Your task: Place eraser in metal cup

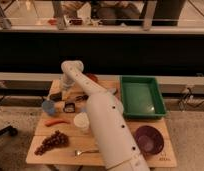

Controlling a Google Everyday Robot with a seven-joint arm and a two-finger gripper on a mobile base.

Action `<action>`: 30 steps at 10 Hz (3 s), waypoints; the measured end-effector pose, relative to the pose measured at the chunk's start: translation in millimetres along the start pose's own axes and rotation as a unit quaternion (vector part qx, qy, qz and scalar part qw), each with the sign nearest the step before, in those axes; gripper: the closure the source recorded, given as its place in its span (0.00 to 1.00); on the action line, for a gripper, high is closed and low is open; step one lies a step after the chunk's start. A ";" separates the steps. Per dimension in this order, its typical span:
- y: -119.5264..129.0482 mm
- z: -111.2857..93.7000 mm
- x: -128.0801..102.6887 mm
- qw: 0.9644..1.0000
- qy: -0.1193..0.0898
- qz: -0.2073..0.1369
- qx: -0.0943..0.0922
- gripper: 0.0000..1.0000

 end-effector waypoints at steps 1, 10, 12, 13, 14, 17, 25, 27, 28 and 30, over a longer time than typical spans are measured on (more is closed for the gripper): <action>-1.0 -8.3 0.1 1.000 0.003 0.006 0.014 0.98; -15.9 -45.7 -14.2 0.997 0.015 0.009 0.074 0.98; -20.6 -49.7 -21.7 0.997 0.015 0.003 0.080 0.98; -24.2 -52.9 -25.2 0.996 0.015 0.000 0.084 0.98; -28.4 -57.7 -25.4 0.996 0.016 -0.002 0.089 0.98; -39.5 -65.8 -28.9 0.995 0.020 -0.012 0.098 0.98; -59.2 -73.4 -9.0 0.993 0.027 -0.022 0.109 0.98; -67.6 -72.0 -6.9 0.993 0.026 -0.027 0.111 0.98; -70.4 -71.9 -5.3 0.993 0.025 -0.028 0.112 0.98; -77.9 -73.0 -0.5 0.992 0.025 -0.031 0.116 0.98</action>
